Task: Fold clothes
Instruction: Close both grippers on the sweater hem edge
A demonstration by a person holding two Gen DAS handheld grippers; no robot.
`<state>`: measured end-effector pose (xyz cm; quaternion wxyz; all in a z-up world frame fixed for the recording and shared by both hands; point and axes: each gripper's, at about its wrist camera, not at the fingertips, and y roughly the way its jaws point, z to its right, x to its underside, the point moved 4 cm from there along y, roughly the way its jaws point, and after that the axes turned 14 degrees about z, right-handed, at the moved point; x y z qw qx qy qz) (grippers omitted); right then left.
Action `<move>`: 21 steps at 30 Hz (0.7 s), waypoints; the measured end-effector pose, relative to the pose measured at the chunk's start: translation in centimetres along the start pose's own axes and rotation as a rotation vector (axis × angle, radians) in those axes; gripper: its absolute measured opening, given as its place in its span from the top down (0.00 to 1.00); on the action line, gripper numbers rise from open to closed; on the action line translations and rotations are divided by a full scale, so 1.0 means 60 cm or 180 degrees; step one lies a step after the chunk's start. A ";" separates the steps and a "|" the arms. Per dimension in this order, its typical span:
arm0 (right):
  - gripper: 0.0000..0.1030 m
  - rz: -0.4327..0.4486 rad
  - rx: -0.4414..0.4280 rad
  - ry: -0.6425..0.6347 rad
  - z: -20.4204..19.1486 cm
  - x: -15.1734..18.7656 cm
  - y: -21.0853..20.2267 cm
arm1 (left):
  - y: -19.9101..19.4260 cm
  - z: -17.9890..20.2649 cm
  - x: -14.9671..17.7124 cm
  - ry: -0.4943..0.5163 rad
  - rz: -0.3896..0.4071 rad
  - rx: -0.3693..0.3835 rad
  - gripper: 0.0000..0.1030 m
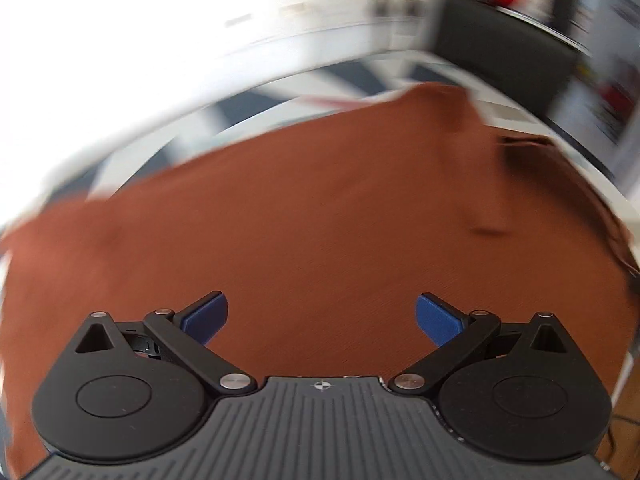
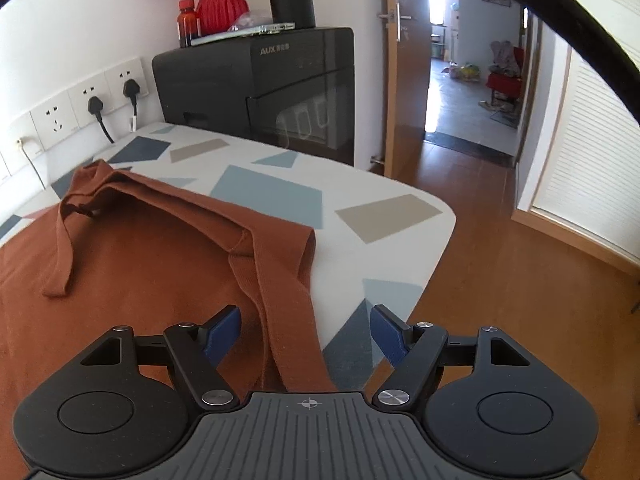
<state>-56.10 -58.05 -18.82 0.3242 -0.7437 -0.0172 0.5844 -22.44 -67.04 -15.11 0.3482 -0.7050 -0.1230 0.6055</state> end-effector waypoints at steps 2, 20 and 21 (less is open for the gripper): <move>0.38 -0.0014 -0.0013 -0.0018 0.003 0.004 0.003 | 0.035 0.049 -0.024 0.0270 0.0001 0.0218 0.01; 0.96 -0.0138 -0.0241 0.0581 0.045 -0.047 0.019 | 0.187 0.132 -0.106 0.0226 0.0187 -0.0025 0.94; 0.96 -0.0105 -0.0309 0.0599 0.042 -0.061 0.016 | 0.178 0.121 -0.113 0.0158 0.0250 -0.0019 0.94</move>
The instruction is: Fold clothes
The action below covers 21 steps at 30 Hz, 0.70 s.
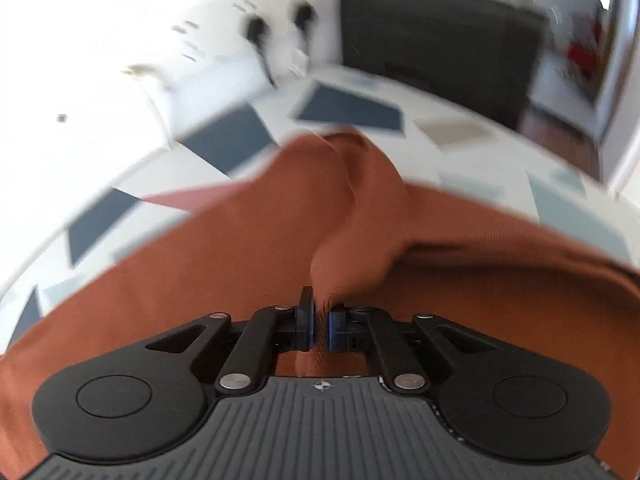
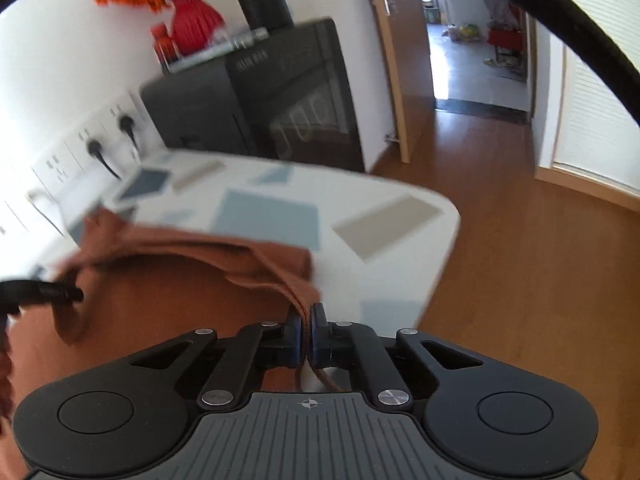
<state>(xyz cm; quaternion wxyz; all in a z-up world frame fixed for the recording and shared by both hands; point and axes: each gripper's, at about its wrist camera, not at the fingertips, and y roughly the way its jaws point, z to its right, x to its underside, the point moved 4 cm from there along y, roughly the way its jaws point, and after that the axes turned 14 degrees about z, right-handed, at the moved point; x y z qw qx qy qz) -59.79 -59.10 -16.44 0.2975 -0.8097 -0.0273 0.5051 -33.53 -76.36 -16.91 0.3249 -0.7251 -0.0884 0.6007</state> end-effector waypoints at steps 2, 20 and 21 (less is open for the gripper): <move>0.96 0.0053 -0.0198 -0.0079 -0.021 -0.023 -0.012 | -0.023 -0.019 -0.014 -0.0046 0.0090 -0.0004 0.94; 0.96 -0.0510 -0.2197 -0.1250 -0.303 0.041 -0.214 | -0.241 -0.290 0.041 -0.0733 -0.0180 -0.0191 0.94; 0.96 -0.0553 -0.2254 -0.1282 -0.315 0.051 -0.223 | -0.251 -0.306 0.051 -0.0784 -0.0208 -0.0222 0.94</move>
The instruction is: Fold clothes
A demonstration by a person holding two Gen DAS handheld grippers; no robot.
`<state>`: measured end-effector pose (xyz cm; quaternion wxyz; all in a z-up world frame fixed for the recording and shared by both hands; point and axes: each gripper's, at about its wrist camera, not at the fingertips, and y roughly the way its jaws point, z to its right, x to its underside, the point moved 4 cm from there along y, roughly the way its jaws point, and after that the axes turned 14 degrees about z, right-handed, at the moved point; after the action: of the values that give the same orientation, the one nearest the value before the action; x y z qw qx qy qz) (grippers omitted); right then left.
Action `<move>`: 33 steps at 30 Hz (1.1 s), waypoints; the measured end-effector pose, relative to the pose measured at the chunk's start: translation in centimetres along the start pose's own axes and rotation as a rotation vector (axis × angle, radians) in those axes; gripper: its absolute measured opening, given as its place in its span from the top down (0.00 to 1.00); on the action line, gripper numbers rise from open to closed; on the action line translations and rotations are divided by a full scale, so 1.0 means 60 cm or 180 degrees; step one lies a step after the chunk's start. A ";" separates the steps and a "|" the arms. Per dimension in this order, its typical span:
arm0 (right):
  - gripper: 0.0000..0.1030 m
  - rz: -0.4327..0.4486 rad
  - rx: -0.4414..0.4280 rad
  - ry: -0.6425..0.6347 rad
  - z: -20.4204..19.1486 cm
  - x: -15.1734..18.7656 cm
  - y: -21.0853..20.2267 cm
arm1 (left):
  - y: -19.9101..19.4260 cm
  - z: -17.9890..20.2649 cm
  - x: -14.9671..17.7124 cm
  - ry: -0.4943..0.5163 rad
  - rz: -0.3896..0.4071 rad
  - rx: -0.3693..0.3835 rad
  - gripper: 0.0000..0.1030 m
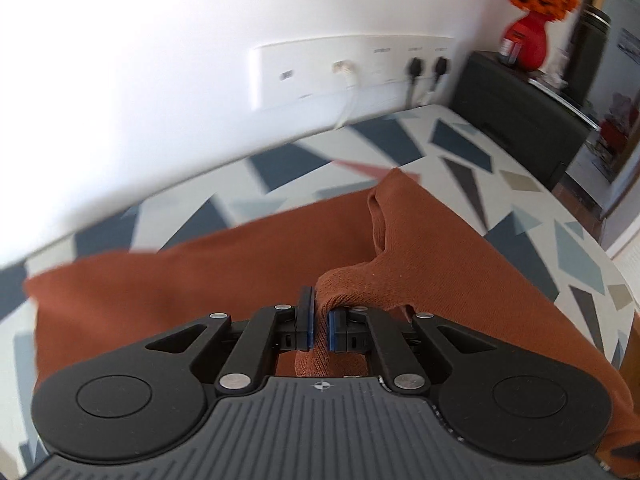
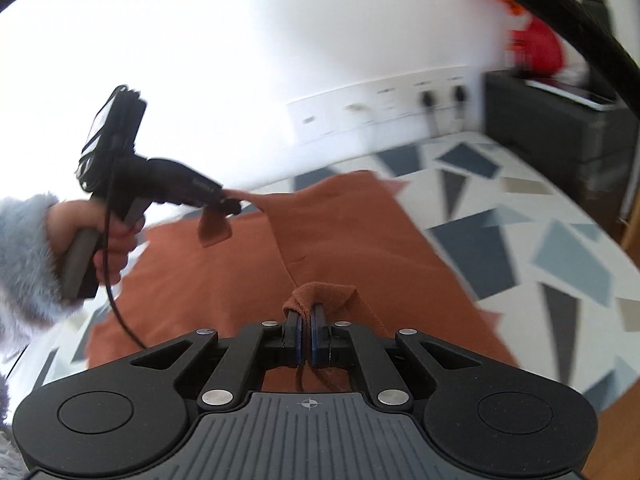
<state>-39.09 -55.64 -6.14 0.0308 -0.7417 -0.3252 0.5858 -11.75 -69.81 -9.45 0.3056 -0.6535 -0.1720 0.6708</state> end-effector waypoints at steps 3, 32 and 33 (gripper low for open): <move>0.97 -0.0094 -0.0230 -0.0037 -0.053 0.011 0.008 | -0.023 -0.049 0.017 -0.0108 -0.0055 -0.0124 0.94; 0.96 -0.0930 -0.1789 -0.0330 -0.332 0.085 0.141 | -0.069 -0.298 0.089 -0.0006 -0.0054 -0.1091 0.94; 0.96 -0.0981 -0.1806 -0.0349 -0.336 0.092 0.148 | -0.065 -0.305 0.095 -0.0036 -0.0080 -0.1094 0.94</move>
<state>-16.62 -53.00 -8.32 -0.1063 -0.6301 -0.5850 0.4994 7.15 -66.31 -12.98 0.1968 -0.6901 -0.2940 0.6313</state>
